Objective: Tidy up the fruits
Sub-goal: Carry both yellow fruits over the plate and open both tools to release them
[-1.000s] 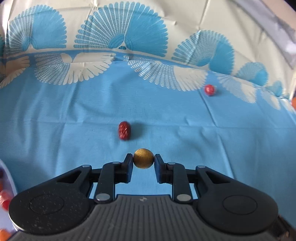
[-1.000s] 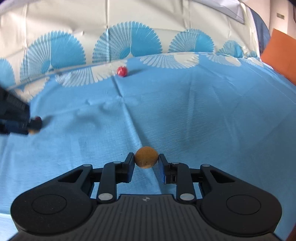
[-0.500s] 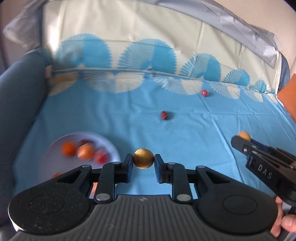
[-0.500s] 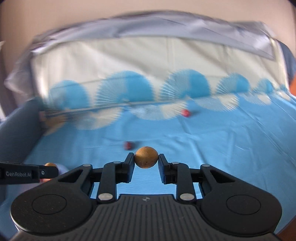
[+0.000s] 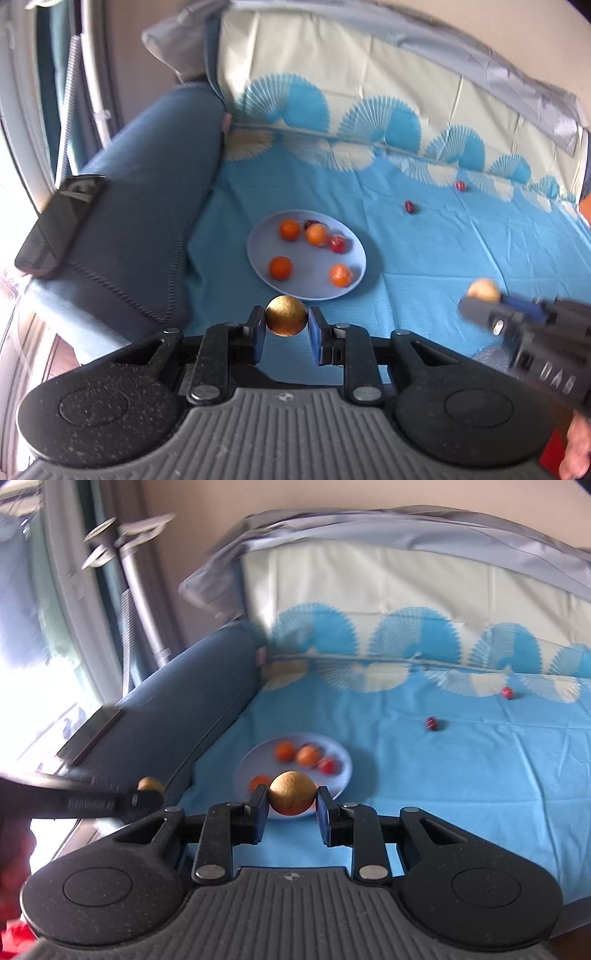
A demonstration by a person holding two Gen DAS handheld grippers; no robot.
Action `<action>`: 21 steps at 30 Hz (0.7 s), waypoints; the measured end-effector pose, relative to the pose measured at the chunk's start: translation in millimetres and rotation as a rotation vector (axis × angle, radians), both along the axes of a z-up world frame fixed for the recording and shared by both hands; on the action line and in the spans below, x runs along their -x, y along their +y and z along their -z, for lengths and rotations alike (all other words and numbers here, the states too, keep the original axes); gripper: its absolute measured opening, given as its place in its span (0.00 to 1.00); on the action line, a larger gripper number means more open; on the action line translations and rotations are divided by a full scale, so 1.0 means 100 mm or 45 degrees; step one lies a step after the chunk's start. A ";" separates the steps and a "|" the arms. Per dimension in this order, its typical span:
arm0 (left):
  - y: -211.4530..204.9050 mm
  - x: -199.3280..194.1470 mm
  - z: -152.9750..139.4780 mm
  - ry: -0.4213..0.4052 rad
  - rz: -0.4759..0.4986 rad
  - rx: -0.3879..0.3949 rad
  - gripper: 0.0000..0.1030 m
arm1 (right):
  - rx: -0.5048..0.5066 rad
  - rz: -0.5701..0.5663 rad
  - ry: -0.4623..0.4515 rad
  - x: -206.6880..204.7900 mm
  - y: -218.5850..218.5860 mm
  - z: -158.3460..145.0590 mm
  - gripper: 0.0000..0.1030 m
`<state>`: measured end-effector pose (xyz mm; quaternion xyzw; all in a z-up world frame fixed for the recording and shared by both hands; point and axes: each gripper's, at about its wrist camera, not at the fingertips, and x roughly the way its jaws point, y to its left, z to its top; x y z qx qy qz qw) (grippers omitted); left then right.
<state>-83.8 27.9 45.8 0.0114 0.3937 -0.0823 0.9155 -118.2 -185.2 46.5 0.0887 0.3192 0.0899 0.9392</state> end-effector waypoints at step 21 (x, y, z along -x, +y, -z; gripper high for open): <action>0.32 0.56 -0.29 -0.196 -0.011 0.079 0.26 | 0.145 -0.112 -0.051 0.51 0.62 -0.24 0.28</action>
